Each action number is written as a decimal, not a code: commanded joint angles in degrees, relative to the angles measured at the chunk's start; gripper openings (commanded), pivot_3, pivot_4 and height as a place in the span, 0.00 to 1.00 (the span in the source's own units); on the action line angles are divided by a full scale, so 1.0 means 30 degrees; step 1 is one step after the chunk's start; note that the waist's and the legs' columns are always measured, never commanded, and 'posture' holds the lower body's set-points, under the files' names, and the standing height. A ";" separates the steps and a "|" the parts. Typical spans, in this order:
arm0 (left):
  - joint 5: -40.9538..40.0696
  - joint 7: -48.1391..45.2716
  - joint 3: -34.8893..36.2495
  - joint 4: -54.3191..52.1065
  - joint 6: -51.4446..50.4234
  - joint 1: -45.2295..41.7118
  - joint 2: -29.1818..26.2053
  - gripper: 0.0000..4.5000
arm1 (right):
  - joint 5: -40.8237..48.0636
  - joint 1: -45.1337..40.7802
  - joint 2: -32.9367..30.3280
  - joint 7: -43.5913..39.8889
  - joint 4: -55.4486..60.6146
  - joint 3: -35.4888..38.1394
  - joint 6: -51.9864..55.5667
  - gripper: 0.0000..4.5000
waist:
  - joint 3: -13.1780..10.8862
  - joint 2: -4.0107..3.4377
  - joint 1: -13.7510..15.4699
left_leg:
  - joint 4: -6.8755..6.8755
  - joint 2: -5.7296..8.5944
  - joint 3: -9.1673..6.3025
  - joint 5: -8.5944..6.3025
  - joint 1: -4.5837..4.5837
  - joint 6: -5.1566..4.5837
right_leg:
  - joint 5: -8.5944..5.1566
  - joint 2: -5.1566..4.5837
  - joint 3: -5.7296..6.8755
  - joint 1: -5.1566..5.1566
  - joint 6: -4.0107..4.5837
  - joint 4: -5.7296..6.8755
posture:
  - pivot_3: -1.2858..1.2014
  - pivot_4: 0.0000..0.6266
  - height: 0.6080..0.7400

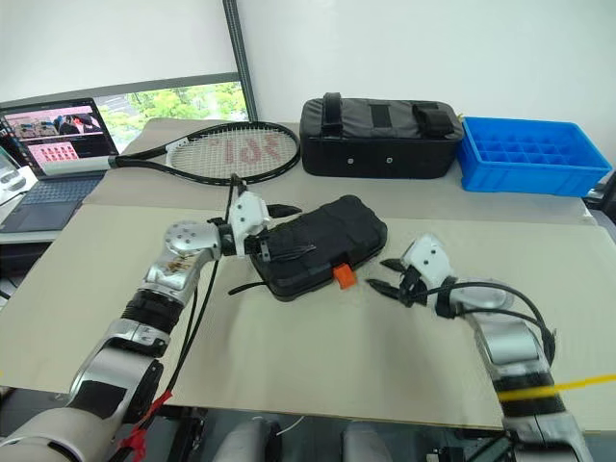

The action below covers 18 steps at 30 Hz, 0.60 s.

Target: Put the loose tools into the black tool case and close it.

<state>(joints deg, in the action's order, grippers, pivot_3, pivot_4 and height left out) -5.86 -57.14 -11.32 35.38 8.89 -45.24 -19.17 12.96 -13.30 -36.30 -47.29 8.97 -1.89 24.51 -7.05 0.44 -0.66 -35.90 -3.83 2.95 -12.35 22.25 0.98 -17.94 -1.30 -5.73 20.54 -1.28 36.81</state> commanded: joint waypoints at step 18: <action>0.2718 0.1142 -0.1146 0.2002 0.0379 -0.0978 0.1097 1.00 | -0.1301 -0.0409 0.4330 0.7053 0.3911 -0.2136 0.5840 0.54 | 0.0030 -0.0005 -0.0149 | -0.0002 0.0019 -0.0041 0.0006 -0.0053 0.0006 | -0.0069 0.0015 -0.0001 -0.0030 -0.0120 0.0044 | 0.52 0.24 0.76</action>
<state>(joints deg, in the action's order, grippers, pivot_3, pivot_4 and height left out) 0.43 -53.22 -13.51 39.75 10.23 -48.77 -15.66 9.62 -12.93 -23.71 -27.26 19.69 -8.75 41.97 -6.96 0.42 -1.11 -35.91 -3.78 2.83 -12.33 22.09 0.99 -18.15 -1.26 -5.73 20.45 -1.64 36.94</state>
